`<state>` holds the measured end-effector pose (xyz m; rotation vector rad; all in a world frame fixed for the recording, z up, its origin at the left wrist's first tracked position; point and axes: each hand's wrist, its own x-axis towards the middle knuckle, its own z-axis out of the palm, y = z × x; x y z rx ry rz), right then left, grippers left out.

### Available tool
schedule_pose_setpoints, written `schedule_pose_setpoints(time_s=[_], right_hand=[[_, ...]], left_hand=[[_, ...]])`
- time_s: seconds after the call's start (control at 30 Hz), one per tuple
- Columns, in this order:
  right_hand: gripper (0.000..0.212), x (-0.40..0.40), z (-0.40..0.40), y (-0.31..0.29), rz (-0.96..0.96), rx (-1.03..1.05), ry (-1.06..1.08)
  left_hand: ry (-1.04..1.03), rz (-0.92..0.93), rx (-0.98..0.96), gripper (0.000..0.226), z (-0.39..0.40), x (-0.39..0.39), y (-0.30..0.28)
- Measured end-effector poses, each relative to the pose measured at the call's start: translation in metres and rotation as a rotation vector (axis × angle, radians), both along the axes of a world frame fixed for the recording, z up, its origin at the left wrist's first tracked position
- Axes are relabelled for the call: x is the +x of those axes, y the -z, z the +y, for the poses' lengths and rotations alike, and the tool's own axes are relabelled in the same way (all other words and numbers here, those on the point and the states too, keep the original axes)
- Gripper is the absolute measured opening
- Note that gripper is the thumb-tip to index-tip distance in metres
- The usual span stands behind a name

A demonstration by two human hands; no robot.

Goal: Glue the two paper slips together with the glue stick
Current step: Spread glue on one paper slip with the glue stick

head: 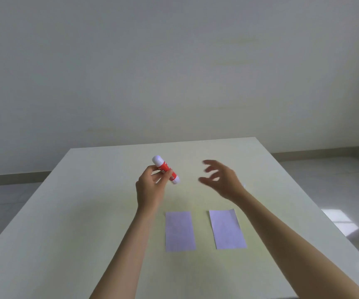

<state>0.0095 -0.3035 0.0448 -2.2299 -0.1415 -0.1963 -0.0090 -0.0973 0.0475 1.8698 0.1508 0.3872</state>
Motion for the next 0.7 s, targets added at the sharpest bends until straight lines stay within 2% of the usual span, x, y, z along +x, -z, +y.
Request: schedule_pose_setpoints(time_s=[0.07, 0.1, 0.2, 0.3, 0.37, 0.57, 0.7], right_hand=[[0.058, -0.011, 0.028, -0.008, 0.036, 0.070, -0.207], [0.057, -0.016, 0.039, -0.010, 0.027, 0.089, -0.242], [0.041, -0.026, 0.059, -0.011, -0.096, 0.105, -0.097], [0.031, -0.031, 0.064, -0.010, -0.198, 0.006, 0.003], [0.029, -0.033, 0.063, -0.008, -0.230, -0.062, 0.019], [0.026, -0.039, 0.059, -0.004, -0.327, -0.147, 0.044], [0.019, -0.040, 0.058, -0.004, -0.284, -0.063, -0.007]], left_hand=[[0.012, -0.026, -0.038, 0.009, -0.010, -0.003, -0.005], [0.014, -0.046, -0.054, 0.009, -0.014, -0.005, -0.007], [0.024, -0.067, -0.086, 0.014, -0.018, -0.010, -0.010], [0.090, -0.057, -0.082, 0.019, -0.020, -0.016, -0.007], [0.125, -0.070, -0.119, 0.018, -0.019, -0.019, -0.007], [0.132, -0.093, -0.432, 0.019, -0.022, -0.021, -0.015], [0.122, -0.085, -0.540, 0.018, -0.025, -0.023, -0.016]])
